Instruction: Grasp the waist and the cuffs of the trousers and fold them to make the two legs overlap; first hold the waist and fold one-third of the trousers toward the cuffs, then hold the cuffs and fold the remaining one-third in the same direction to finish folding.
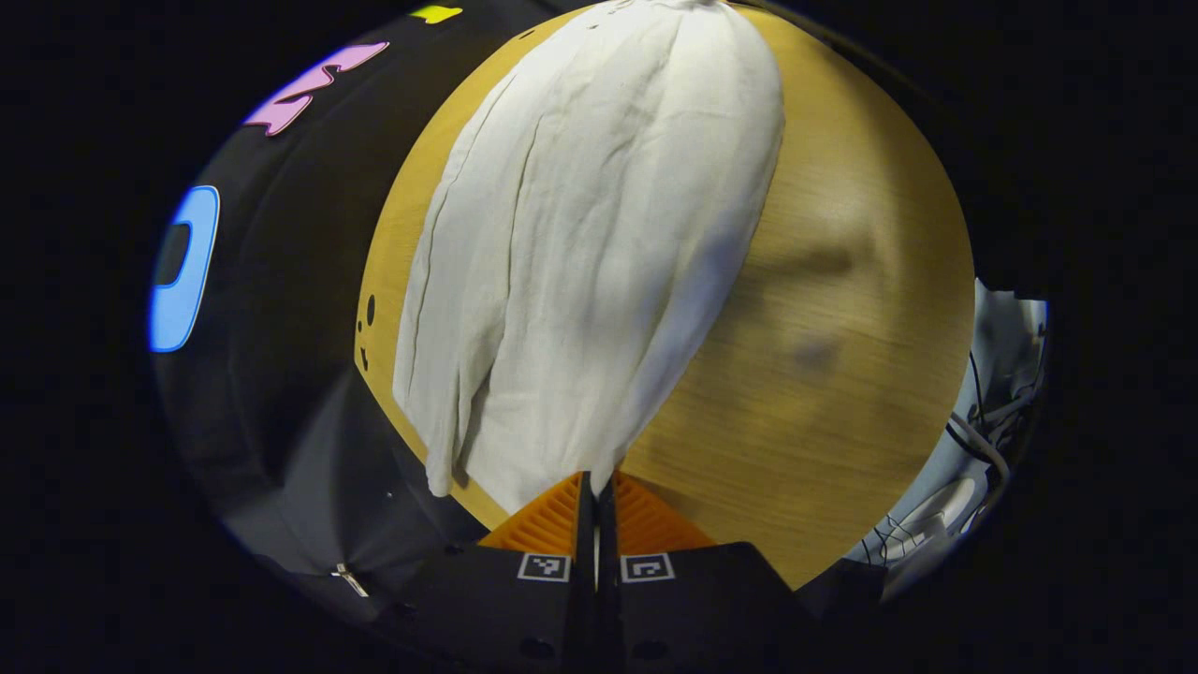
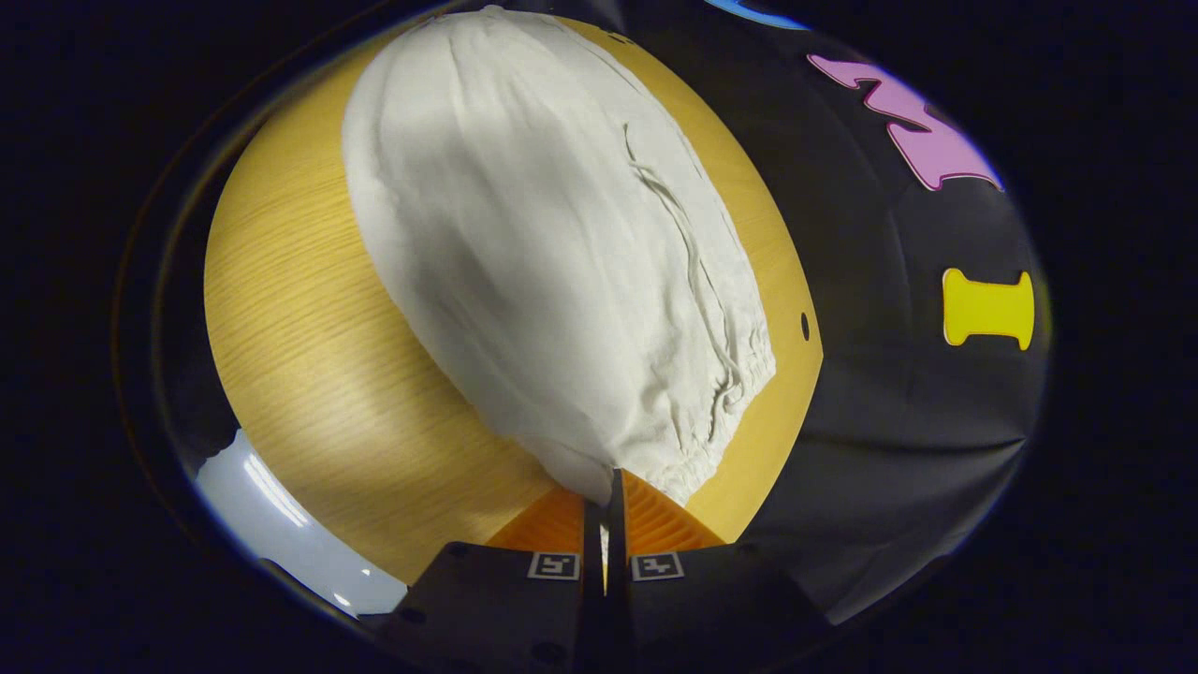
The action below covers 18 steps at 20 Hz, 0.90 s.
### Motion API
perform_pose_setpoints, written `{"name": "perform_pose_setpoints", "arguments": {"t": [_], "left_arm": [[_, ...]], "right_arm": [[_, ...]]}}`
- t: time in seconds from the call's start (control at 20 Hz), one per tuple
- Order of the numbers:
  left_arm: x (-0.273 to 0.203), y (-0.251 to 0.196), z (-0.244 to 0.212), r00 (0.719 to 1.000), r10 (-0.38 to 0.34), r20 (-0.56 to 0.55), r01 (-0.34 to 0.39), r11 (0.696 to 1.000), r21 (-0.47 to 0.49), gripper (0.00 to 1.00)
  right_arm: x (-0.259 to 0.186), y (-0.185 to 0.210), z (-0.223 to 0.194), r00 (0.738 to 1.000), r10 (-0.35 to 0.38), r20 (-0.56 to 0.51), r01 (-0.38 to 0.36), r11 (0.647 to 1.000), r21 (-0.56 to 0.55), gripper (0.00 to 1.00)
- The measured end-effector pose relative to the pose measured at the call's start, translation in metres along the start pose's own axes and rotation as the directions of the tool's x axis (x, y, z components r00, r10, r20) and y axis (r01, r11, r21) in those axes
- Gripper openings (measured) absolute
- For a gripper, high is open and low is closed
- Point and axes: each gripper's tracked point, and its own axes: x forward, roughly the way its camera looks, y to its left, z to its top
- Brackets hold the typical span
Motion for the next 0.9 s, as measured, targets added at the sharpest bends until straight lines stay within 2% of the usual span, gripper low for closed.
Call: {"name": "perform_pose_setpoints", "arguments": {"t": [0.15, 0.25, 0.5, 0.7, 0.9], "left_arm": [[-0.009, 0.009, 0.003, 0.999, 0.035, 0.008, -0.035, 0.997, -0.063, 0.05], [-0.02, 0.014, 0.007, 0.999, 0.028, 0.022, -0.024, 0.989, -0.148, 0.05], [-0.041, 0.047, 0.021, 0.996, 0.035, 0.088, -0.003, 0.937, -0.35, 0.05], [-0.04, 0.078, 0.025, 0.993, 0.068, 0.098, -0.015, 0.884, -0.467, 0.05], [-0.036, 0.104, 0.034, 0.99, 0.093, 0.109, -0.016, 0.827, -0.562, 0.05]], "right_arm": [[-0.017, -0.011, 0.012, 0.999, -0.03, 0.027, 0.028, 0.996, 0.091, 0.06], [-0.028, -0.022, 0.023, 0.997, -0.054, 0.048, 0.045, 0.981, 0.188, 0.05], [-0.047, -0.055, 0.043, 0.989, -0.121, 0.083, 0.08, 0.921, 0.382, 0.05], [-0.065, -0.088, 0.065, 0.976, -0.188, 0.111, 0.103, 0.844, 0.527, 0.05], [-0.081, -0.108, 0.079, 0.961, -0.248, 0.122, 0.11, 0.749, 0.653, 0.06]]}}
